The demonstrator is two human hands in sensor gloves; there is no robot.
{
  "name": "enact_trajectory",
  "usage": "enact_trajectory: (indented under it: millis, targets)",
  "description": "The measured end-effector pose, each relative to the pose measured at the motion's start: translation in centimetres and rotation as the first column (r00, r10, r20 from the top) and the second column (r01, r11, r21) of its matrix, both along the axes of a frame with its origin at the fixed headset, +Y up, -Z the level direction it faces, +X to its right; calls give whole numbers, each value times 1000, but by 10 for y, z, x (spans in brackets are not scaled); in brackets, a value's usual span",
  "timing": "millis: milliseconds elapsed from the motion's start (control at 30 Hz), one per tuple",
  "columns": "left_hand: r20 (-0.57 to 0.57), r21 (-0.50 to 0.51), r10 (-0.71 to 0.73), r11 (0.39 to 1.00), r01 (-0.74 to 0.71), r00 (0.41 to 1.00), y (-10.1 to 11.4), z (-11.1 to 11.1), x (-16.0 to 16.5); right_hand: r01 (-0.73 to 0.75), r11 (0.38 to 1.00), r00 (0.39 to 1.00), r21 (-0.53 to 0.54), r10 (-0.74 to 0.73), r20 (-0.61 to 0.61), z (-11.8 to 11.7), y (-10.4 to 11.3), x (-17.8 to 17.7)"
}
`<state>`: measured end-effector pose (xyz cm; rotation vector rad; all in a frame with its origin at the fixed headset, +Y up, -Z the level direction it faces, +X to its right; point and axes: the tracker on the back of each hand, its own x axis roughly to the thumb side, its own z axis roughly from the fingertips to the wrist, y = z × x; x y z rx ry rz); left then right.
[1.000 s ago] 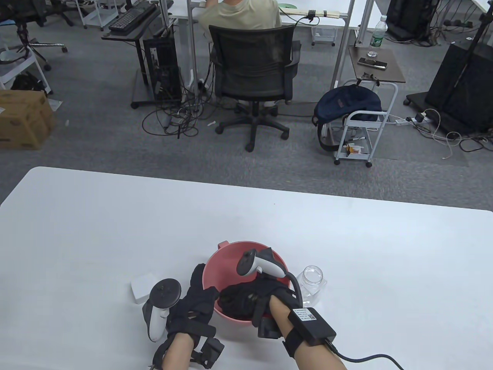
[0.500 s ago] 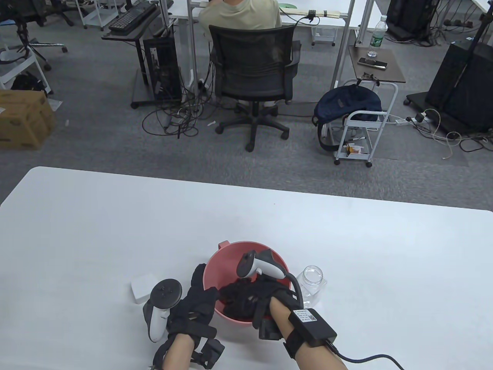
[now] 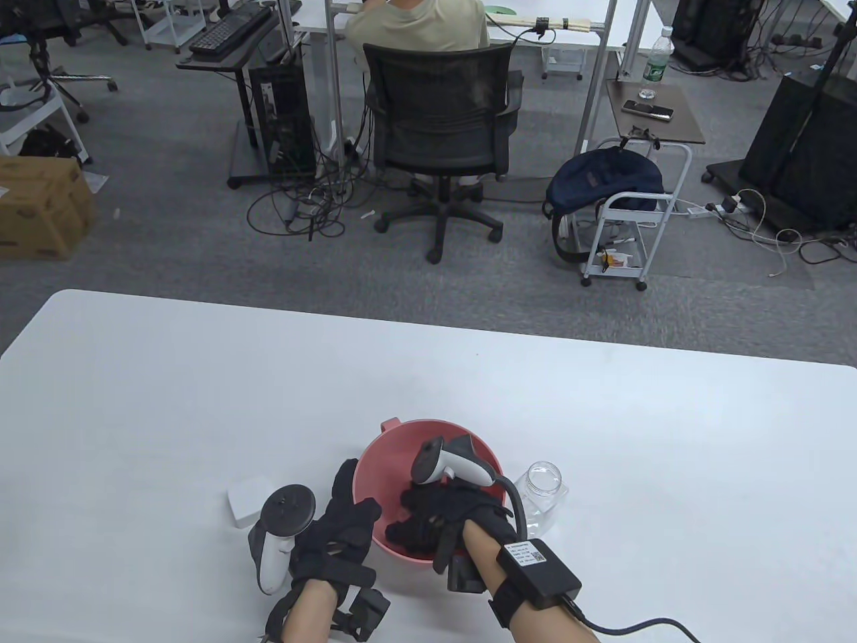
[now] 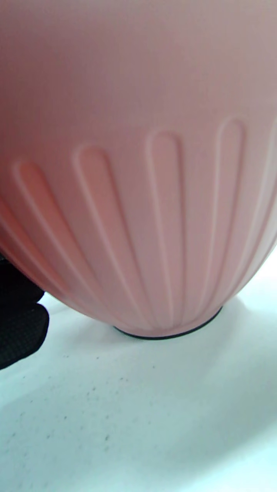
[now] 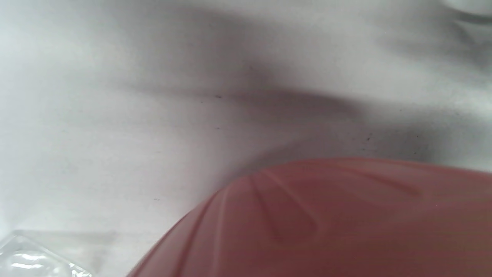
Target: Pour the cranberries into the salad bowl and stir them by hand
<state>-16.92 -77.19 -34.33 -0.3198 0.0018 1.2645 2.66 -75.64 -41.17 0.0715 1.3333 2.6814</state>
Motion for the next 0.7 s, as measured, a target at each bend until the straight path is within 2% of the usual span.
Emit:
enact_trajectory:
  millis: [700]
  targets:
    - [3, -18, 16, 1000, -16, 1000, 0, 0, 0, -7, 1000, 995, 18, 5, 96, -1, 6, 6]
